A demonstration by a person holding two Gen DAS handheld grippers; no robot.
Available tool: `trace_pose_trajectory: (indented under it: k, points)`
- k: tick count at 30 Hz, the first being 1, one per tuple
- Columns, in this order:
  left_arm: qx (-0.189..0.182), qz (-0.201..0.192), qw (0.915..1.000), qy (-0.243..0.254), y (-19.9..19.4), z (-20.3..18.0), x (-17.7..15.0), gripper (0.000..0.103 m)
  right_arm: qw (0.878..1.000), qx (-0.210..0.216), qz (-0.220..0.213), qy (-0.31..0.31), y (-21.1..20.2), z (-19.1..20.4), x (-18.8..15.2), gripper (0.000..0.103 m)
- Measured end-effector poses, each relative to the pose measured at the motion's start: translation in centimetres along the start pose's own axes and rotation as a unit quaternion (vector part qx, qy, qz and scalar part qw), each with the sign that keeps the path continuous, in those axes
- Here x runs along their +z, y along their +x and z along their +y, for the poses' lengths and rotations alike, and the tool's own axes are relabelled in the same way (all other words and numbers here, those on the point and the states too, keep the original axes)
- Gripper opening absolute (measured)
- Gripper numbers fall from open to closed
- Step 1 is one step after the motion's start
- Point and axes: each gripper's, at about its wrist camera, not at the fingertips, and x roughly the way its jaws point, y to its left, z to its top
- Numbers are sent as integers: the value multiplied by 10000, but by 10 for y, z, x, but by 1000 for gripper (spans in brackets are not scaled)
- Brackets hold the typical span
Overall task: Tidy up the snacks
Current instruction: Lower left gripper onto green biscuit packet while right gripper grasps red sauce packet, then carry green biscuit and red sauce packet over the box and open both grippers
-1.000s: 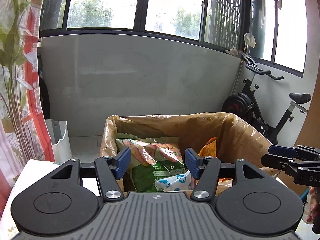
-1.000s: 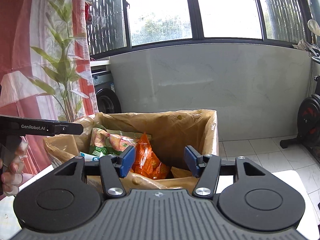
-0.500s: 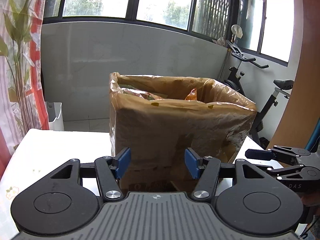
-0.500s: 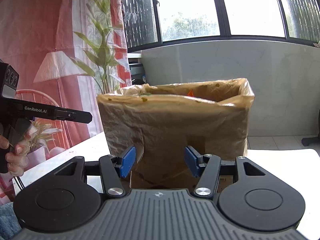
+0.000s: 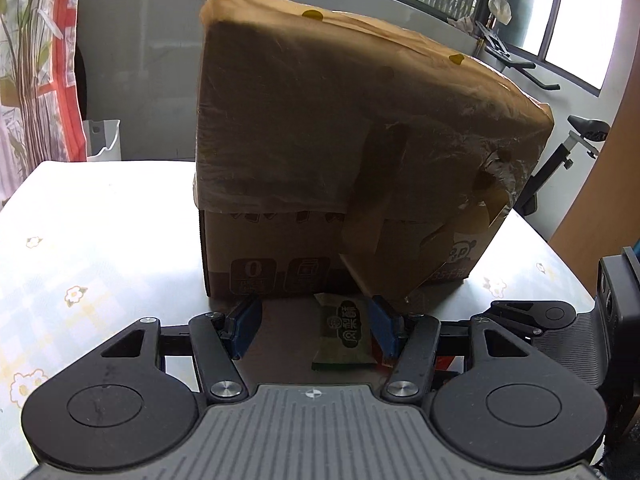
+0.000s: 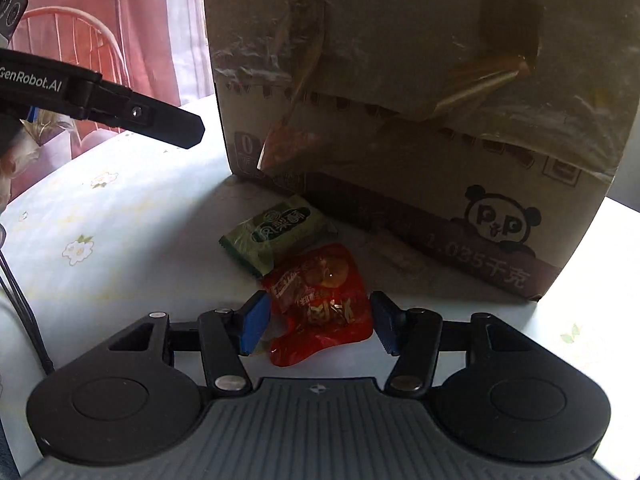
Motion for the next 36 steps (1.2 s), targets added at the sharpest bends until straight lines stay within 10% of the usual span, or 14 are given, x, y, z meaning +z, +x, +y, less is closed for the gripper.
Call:
trace_pose_trajectory:
  k: [16, 18, 36]
  points:
    - [306, 706, 9958, 488, 79, -31, -17, 61, 9878, -96, -785, 1338, -57, -36, -41, 40]
    - [428, 697, 9956, 464, 81, -29, -22, 46, 9878, -124, -771, 1349, -54, -37, -41, 40]
    - [628, 206, 9976, -200, -11, 2, -45, 41, 9801, -150, -1079, 1661, -64, -46, -45, 40]
